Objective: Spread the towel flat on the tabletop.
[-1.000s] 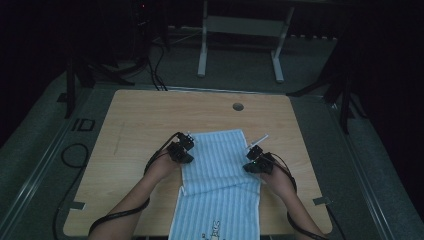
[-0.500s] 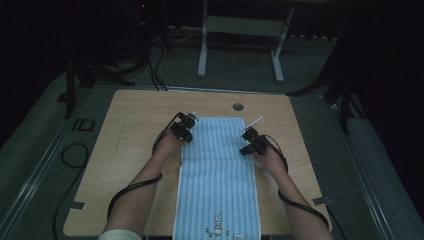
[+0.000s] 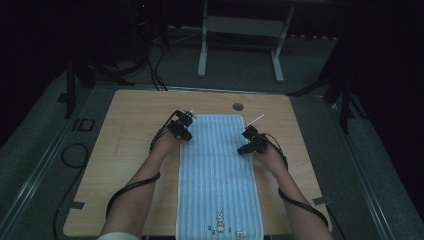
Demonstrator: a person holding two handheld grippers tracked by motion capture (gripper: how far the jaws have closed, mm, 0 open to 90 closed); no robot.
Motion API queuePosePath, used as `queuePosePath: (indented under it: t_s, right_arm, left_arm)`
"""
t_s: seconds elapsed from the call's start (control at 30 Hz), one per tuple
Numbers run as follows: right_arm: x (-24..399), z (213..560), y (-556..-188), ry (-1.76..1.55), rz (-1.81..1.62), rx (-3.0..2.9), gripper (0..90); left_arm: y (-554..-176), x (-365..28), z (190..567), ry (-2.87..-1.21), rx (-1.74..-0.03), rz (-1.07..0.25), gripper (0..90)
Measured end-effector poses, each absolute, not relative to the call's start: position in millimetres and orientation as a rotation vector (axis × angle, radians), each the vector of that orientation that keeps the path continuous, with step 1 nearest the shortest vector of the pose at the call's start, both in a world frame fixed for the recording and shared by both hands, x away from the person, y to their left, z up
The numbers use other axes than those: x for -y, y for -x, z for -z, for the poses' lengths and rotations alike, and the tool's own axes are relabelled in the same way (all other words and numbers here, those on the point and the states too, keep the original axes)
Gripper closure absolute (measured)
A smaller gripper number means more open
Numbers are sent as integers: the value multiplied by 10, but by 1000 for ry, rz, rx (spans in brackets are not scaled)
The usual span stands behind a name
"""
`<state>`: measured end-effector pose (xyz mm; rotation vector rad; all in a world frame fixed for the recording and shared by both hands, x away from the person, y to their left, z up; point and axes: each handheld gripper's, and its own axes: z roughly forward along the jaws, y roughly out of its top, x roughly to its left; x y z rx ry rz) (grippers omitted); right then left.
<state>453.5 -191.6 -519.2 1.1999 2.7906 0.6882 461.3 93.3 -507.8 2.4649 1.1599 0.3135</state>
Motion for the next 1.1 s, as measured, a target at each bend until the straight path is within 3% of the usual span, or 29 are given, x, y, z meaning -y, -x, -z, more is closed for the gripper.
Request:
queuePosePath:
  t_s: [0.2,0.53,0.73,1.1]
  right_arm:
    - [2075,5084,-4138,-1130,-724,-2792,898]
    - [2149,5136,-3528,-992,-744,-2883,899]
    - [2290,5303,-3419,-1054,-785,-2858,897]
    - [2467,5280,-3247,-1050,-735,-2843,875]
  left_arm:
    - [-4133,-1031,4884,-2443,-1024,-237,741]
    - [-3230,-1044,5077,-2474,-856,-83,734]
    - [-3128,-1071,5297,-2511,-872,-44,733]
    - [-3051,-848,5320,-2486,-821,-27,708]
